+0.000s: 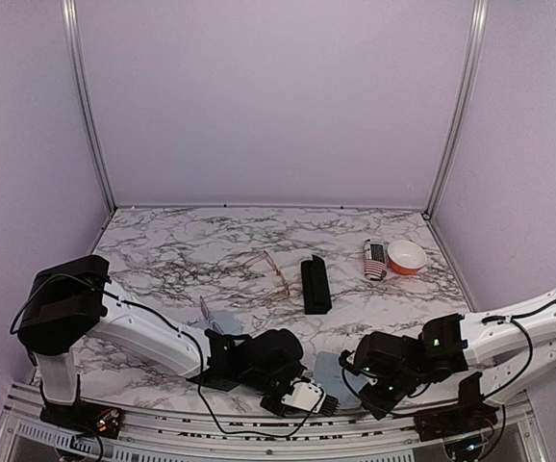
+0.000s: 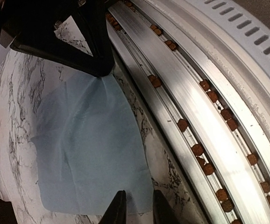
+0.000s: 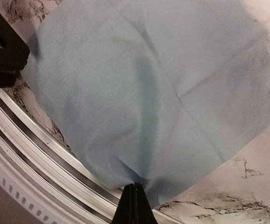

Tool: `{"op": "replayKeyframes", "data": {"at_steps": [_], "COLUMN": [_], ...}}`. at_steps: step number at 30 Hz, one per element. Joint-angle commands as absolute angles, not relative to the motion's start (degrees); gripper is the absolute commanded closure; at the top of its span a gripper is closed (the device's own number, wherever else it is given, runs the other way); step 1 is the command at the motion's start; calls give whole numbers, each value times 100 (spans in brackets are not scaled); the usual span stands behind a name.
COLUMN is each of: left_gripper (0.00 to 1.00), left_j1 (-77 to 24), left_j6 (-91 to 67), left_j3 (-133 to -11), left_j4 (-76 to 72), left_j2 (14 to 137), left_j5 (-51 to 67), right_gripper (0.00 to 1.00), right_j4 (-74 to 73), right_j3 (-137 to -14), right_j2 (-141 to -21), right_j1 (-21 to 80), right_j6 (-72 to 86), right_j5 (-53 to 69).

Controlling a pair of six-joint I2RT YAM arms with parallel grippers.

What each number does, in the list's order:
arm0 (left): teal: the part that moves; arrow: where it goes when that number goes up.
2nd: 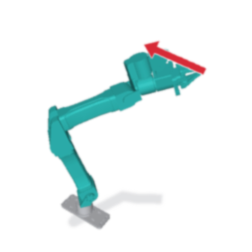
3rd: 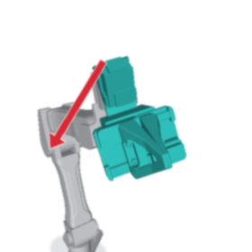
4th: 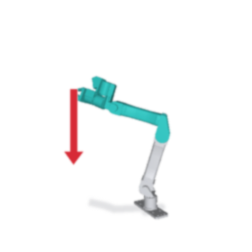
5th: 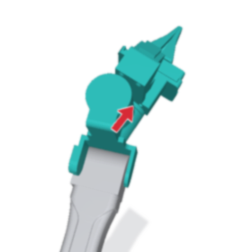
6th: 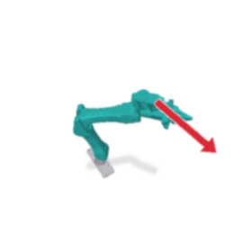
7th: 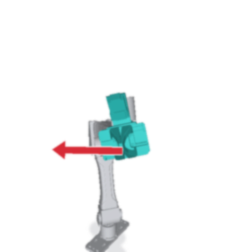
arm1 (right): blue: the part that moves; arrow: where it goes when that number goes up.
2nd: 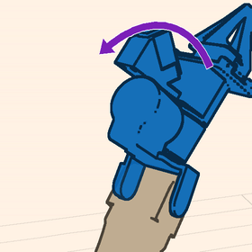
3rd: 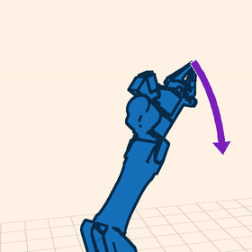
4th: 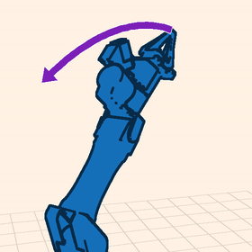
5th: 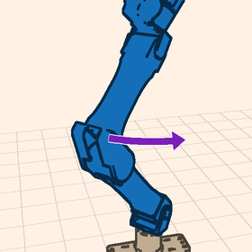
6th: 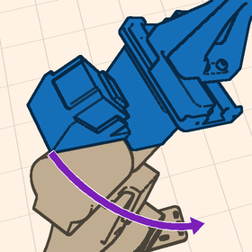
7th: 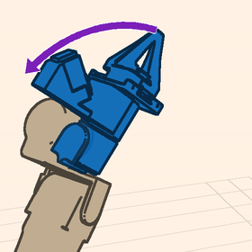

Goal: Organize the sunglasses
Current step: Pick up the corner of the glasses cleaning cloth from the corner of the board, then fold the glasses cleaning cloth at the corner of the board.

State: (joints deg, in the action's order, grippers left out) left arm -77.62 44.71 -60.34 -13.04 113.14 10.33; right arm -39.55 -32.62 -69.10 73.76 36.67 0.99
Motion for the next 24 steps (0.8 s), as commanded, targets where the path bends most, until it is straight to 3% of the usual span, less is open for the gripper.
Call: {"op": "replayKeyframes", "data": {"at_steps": [1, 5, 10, 24], "left_gripper": [80, 84, 100, 100], "left_j1": [-7778, -7765, -7735, -7510], "left_j6": [4570, 4558, 4531, 3380], "left_j3": [-6161, -6223, -6266, -6073], "left_j4": [-940, -897, -827, -1164], "left_j2": [11630, 11715, 11731, 11158], "left_j5": [892, 824, 710, 997], "right_gripper": [100, 100, 100, 100], "right_j4": [-3975, -3963, -3964, -3953], "right_j3": [-3263, -3256, -3242, -3238], "right_j2": [-6781, -6773, -6756, -6352], "right_j1": [7427, 7426, 7425, 7426], "right_j6": [3708, 3709, 3721, 4126], "right_j5": [62, 62, 71, -176]}}
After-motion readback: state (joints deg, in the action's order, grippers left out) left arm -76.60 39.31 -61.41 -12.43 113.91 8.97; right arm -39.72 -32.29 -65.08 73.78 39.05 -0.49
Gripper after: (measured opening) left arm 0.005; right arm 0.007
